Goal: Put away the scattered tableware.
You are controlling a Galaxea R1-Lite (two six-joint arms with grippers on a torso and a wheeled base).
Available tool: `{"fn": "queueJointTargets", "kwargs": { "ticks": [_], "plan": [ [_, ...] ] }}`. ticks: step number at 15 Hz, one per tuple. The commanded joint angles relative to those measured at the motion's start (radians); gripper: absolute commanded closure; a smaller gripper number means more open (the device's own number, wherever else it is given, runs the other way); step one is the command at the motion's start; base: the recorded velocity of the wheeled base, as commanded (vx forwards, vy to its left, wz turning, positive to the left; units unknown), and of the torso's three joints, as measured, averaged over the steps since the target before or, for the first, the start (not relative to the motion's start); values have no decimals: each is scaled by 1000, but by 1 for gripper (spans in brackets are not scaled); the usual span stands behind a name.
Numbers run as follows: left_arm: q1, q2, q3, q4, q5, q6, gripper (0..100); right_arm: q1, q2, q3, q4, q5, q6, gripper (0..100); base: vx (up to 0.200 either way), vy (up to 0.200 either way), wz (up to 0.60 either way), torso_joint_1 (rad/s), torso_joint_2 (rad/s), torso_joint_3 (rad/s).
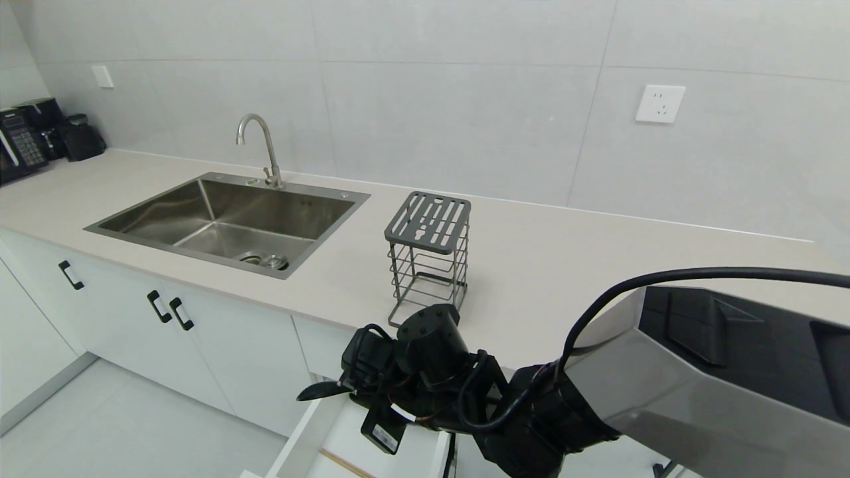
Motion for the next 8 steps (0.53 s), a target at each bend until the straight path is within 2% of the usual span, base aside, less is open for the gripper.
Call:
{"fn": "queueJointTargets", "kwargs": {
  "ticks": [1,8],
  "plan": [
    [-1,1,0,-1,0,0,0,2,3,-1,-4,1,-2,100,0,0,0,-80,154,76],
    [-1,1,0,-1,0,0,0,0,20,-21,-5,0,0,100,0,0,0,-168,342,170]
  ]
}}
